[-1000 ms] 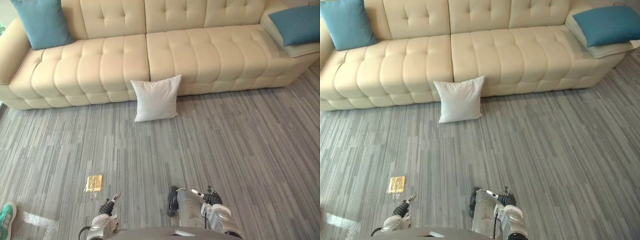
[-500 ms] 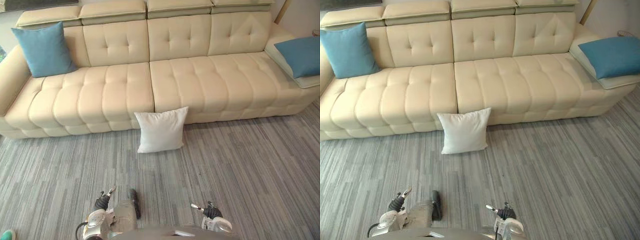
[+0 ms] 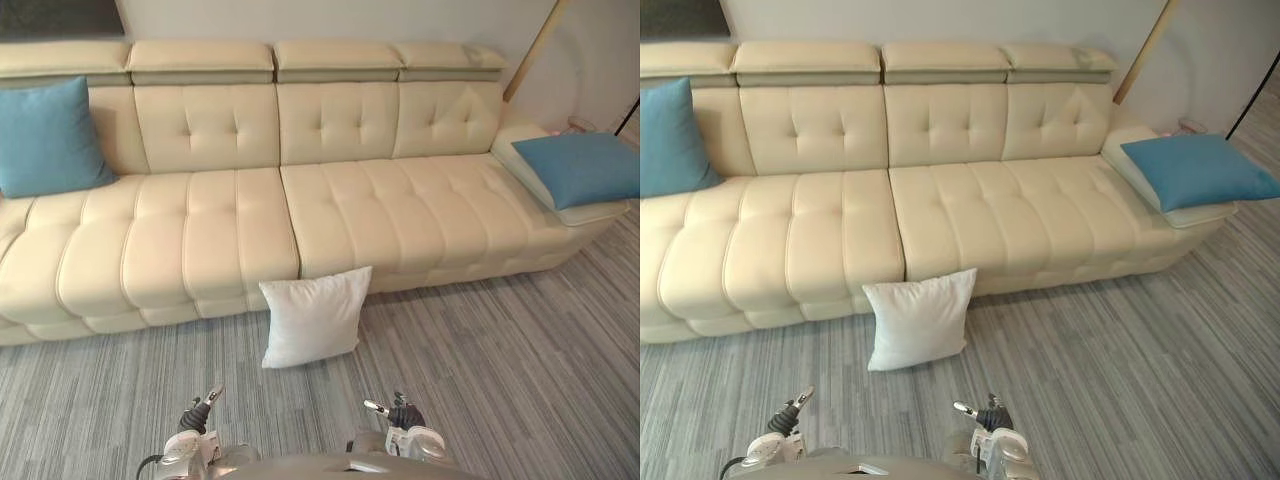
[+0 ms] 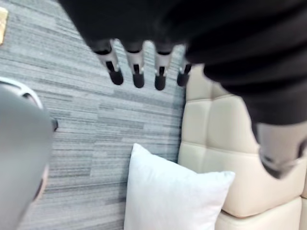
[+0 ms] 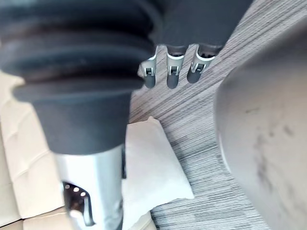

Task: Pick up cushions and gather them together orderly.

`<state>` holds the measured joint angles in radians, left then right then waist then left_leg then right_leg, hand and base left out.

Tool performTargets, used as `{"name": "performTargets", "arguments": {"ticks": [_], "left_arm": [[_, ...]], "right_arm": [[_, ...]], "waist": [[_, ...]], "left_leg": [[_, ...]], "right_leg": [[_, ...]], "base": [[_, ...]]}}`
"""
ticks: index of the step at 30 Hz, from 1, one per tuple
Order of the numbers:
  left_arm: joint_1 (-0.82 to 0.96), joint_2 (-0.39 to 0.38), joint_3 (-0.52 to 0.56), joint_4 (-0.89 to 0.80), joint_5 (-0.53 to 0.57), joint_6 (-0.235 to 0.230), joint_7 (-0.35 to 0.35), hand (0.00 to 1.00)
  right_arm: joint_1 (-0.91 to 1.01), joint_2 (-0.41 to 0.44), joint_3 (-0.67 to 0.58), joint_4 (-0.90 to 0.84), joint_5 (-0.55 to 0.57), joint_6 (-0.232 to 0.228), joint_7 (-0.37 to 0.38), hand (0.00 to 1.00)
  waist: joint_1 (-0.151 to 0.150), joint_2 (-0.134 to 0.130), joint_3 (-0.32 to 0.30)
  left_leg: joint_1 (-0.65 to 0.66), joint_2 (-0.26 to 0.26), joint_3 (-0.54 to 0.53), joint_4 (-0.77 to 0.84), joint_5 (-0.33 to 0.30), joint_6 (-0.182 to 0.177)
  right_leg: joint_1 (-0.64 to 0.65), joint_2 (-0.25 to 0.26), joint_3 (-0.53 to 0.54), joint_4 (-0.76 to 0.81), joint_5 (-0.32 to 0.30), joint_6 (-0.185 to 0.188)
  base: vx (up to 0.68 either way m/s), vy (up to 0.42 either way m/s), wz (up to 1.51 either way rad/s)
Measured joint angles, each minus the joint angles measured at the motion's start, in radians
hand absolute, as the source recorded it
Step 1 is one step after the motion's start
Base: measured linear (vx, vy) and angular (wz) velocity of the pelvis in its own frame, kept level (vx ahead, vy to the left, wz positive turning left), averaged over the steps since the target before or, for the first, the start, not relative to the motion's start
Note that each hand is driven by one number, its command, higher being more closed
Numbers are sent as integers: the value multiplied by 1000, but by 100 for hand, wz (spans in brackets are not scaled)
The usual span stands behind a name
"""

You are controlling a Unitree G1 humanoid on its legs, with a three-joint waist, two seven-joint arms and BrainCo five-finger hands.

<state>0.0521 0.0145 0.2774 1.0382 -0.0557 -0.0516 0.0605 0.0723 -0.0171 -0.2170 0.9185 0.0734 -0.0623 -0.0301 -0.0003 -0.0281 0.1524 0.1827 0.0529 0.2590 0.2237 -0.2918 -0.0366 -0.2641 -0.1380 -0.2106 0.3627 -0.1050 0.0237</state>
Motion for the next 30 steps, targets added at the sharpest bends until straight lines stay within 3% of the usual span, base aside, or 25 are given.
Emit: {"name": "performTargets", "arguments": {"ticks": [1,3,5,7,9,11,13,16,18,19,20,24,30], "left_arm": [[1,-11,8,10,0,0,0,0],[-3,-46,15,12,3,-3,-1,0],[0,-58,17,12,9,-2,-1,0],[0,-64,29,5,17,-2,-1,0],[2,-66,45,-9,17,-2,-1,0],[9,-67,62,-26,16,-2,-1,0],[14,-67,74,-41,12,-2,-1,0],[14,-65,74,-48,9,-6,-1,0],[12,-63,73,-47,7,-11,-1,0],[13,-64,76,-45,1,-12,0,0],[16,-52,75,-44,-1,-12,0,0],[18,-16,75,-34,-2,-12,0,0],[18,-11,73,-13,-1,-11,0,0]], "right_arm": [[-2,-5,-1,-2,0,-1,1,0],[-6,-30,-1,-8,-2,-2,1,0],[-6,-36,-3,-12,-2,-2,1,0],[-5,-38,-3,-6,-9,0,1,0],[3,-38,-2,1,-27,2,1,0],[4,-39,-1,3,-35,5,1,0],[6,-37,-2,4,-34,14,1,0],[7,-35,-3,7,-33,23,0,0],[9,-33,-3,7,-32,23,-1,0],[9,-34,-1,8,-32,22,-1,0],[13,-28,5,11,-31,22,-2,0],[26,13,9,14,-32,22,-2,0],[32,17,20,24,-32,19,-2,0]], "waist": [[-3,9,4],[1,48,9],[-1,61,9],[1,63,11],[10,64,13],[20,63,13],[23,60,15],[33,55,16],[35,49,18],[36,48,18],[39,31,3],[34,-20,-22],[38,-21,-25]], "left_leg": [[30,15,-34,-2,-14,-21],[48,49,-48,0,-10,-35],[48,67,-69,7,7,-57],[35,90,-74,73,27,-73],[-42,145,-76,308,56,-100],[-112,191,-68,479,64,-102],[-173,208,-47,535,40,-83],[-240,195,-8,411,8,-61],[-251,164,-16,269,18,-59],[-234,141,-30,165,104,-79],[-201,108,-8,120,112,-62],[-186,57,22,65,117,-36],[-110,35,58,2,122,-30]], "right_leg": [[33,12,-5,5,88,-9],[49,25,-53,57,19,-24],[62,29,-83,78,-20,-32],[102,37,-105,70,-49,-39],[179,60,-127,33,-71,-49],[223,79,-128,-5,-87,-64],[259,89,-128,-41,-83,-63],[292,75,-113,-71,-72,-43],[300,52,-88,-69,-69,-4],[296,43,-59,-57,-78,23],[298,32,-18,-75,-69,36],[322,5,9,-188,-10,48],[369,2,45,-240,6,54]], "base": [[320,-218,50],[386,-269,49],[296,-225,45],[276,-226,37],[192,-149,21],[137,-56,-1],[143,-12,-8],[178,103,-19],[135,193,-33],[126,220,-46],[154,250,-42],[131,168,-18],[40,42,-19]]}}
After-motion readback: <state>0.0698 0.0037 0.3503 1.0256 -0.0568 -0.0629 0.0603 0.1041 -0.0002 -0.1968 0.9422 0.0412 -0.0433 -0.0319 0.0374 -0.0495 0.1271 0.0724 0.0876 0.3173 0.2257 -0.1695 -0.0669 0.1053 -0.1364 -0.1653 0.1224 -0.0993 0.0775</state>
